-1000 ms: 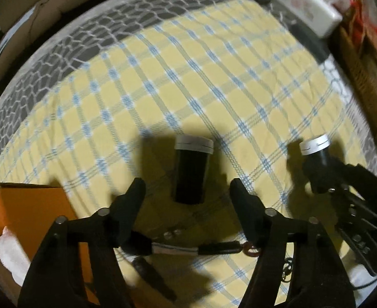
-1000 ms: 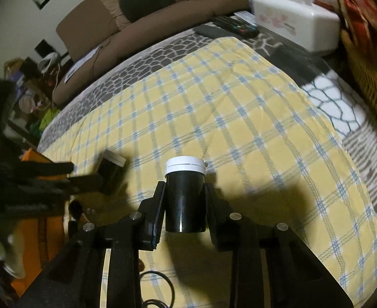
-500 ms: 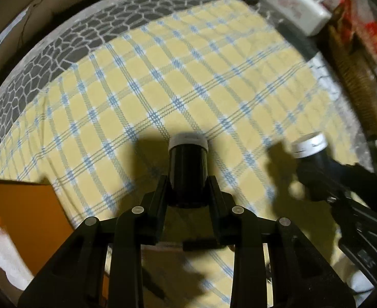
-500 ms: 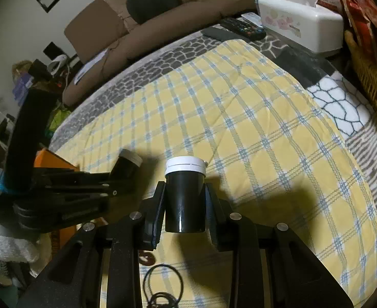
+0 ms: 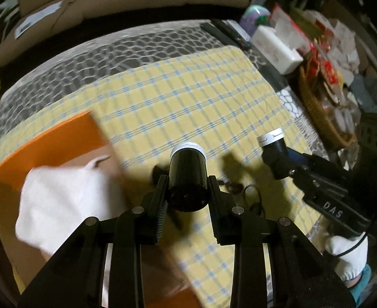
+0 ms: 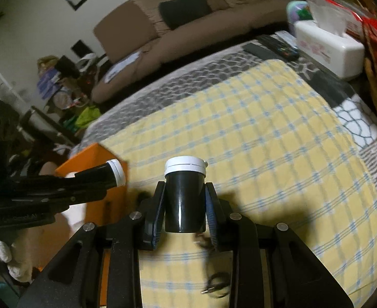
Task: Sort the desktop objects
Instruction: 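Carry the black bottles into the box with both tools and release them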
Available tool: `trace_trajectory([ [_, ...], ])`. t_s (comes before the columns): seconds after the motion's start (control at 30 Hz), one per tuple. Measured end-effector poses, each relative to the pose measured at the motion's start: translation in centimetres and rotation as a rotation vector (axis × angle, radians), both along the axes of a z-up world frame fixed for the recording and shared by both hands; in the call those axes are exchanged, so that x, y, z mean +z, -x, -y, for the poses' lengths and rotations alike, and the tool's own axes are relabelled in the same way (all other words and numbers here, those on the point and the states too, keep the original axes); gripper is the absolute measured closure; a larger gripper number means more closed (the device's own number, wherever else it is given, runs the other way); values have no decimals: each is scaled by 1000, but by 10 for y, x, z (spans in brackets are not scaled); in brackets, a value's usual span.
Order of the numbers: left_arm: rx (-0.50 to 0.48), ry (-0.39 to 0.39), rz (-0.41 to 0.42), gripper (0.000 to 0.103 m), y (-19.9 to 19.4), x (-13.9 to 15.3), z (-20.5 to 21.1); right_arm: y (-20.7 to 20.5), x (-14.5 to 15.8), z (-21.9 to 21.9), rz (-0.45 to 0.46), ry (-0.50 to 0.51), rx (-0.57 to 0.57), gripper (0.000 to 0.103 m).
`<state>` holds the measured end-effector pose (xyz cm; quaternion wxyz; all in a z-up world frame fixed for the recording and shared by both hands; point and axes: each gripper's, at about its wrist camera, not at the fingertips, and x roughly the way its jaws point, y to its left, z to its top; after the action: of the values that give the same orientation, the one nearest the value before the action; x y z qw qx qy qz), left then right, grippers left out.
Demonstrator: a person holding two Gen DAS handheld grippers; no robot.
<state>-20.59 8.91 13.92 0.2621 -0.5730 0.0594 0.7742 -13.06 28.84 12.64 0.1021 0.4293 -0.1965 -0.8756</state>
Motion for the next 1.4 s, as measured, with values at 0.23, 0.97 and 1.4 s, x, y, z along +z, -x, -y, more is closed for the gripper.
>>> trace_trajectory([
  [0.23,96,-25,-15,76,-29,9,79,-11,19,53,-24,-6,95,74],
  [0.97,260,-39,47,76,-91,-60,212,-39,-21,236,83,-58,419,74],
  [1.4,249,21,-9,76,-82,-77,209,-43,-55,281,150,-268,533,74],
])
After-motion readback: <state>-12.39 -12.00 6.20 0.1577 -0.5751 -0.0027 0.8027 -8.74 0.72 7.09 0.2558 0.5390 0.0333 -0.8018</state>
